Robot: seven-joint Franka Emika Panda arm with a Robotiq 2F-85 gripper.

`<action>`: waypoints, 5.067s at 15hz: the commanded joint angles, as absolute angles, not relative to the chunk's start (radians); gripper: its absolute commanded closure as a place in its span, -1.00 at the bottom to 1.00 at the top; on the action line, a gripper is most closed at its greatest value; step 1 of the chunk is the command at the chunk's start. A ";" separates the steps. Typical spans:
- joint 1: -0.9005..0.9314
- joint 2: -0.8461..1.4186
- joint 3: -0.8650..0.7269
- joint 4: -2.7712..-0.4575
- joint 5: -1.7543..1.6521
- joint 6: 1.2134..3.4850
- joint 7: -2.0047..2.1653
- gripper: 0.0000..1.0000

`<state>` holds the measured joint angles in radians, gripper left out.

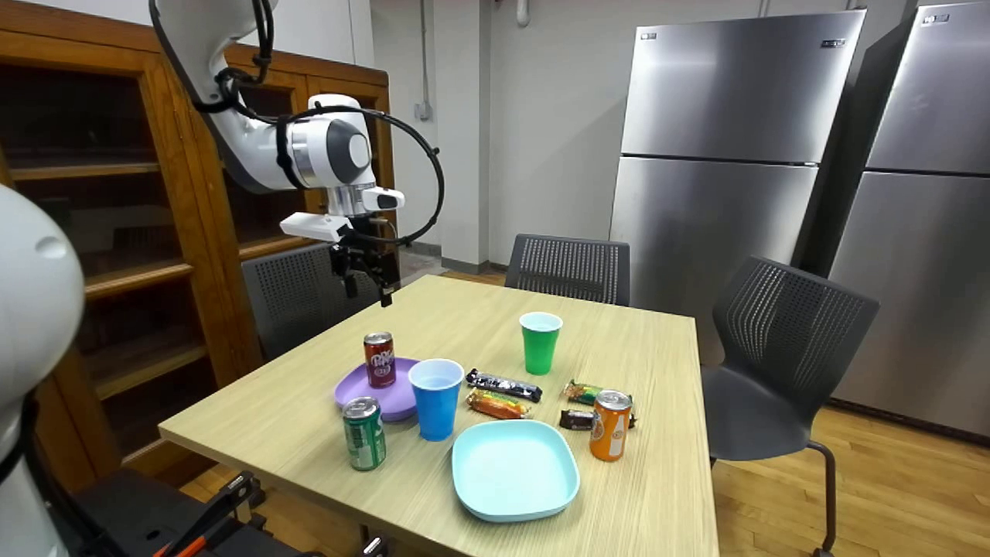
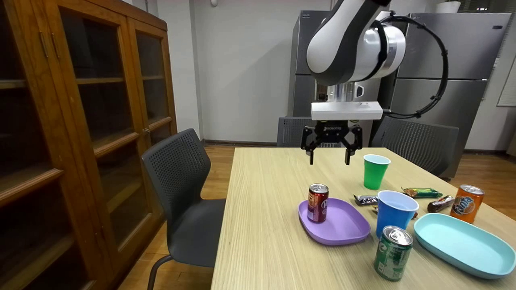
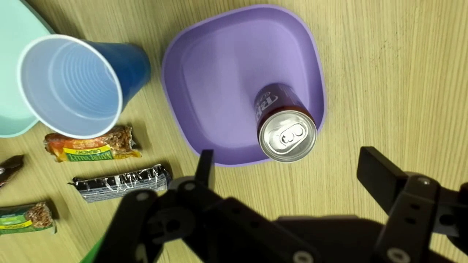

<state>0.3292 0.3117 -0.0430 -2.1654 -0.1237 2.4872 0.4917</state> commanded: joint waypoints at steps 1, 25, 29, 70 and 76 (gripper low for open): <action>0.265 0.196 0.000 -2.275 -0.108 2.472 0.417 -1.00; 0.169 0.137 0.033 -2.456 -0.117 2.529 0.230 -1.00; 0.166 0.149 0.034 -2.497 -0.121 2.548 0.173 -1.00; 0.188 0.263 -0.031 -2.563 -0.204 2.666 0.249 0.22; 0.176 0.206 -0.010 -2.542 -0.185 2.666 0.240 0.22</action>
